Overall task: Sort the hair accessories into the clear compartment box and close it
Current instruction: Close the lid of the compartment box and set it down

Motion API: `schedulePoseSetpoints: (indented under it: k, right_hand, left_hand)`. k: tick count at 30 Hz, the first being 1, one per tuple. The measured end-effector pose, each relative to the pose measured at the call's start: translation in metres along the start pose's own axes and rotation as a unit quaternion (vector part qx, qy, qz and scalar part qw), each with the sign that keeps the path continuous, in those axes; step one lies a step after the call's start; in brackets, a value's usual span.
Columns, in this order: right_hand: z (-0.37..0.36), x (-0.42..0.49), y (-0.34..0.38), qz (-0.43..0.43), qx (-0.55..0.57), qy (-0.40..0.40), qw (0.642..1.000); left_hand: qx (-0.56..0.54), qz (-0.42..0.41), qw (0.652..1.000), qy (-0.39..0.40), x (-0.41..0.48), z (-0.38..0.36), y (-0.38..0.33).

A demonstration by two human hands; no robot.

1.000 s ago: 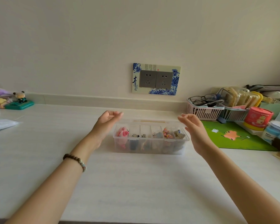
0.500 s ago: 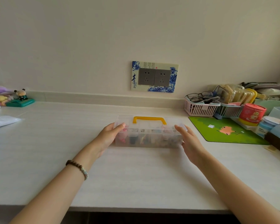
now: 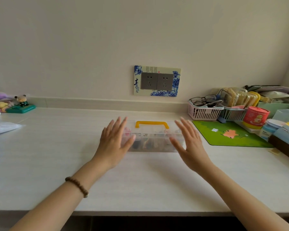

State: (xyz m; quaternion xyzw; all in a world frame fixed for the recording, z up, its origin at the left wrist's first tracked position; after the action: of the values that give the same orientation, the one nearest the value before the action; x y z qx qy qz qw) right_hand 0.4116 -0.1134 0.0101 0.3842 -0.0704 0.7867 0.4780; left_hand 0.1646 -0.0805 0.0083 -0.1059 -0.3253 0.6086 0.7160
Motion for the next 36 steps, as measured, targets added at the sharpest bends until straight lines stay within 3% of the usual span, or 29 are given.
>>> schedulePoseSetpoints:
  k: [2, 4, 9, 22, 36]
  right_hand:
    - [-0.004, -0.007, 0.009, 0.061, -0.067, 0.088, 0.992]
    - [-0.01, -0.013, 0.013, 0.086, -0.113, 0.146, 0.979]
    - [-0.012, -0.005, 0.002, 0.064, -0.123, 0.202, 0.97]
    - [-0.022, 0.074, -0.137, -0.01, -0.173, 0.247, 0.953]
    - [-0.056, 0.133, -0.229, 0.04, -0.253, 0.234, 0.938]
  left_hand:
    - [0.093, -0.069, 0.993, 0.032, -0.009, -0.004, -0.007]
    - [0.135, -0.081, 0.986, 0.056, -0.012, -0.012, -0.009]
    - [0.176, -0.074, 0.979, 0.077, 0.006, -0.027, -0.011]
    - [0.193, -0.049, 0.971, 0.133, 0.144, -0.105, -0.065]
    - [0.19, -0.035, 0.97, 0.147, 0.244, -0.151, -0.076]
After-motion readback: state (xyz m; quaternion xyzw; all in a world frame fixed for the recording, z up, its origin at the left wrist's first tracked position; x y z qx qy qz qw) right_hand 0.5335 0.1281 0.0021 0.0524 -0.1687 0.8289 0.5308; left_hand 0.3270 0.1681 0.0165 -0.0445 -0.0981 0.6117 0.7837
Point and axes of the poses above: each hand's wrist, its own x-axis towards the middle knuckle, its own z-axis out of the back of the hand, y = z × x, the point moved 3 cm from there along x, towards the middle knuckle, and after that the axes turned 13 degrees about z, right-handed, at the moved point
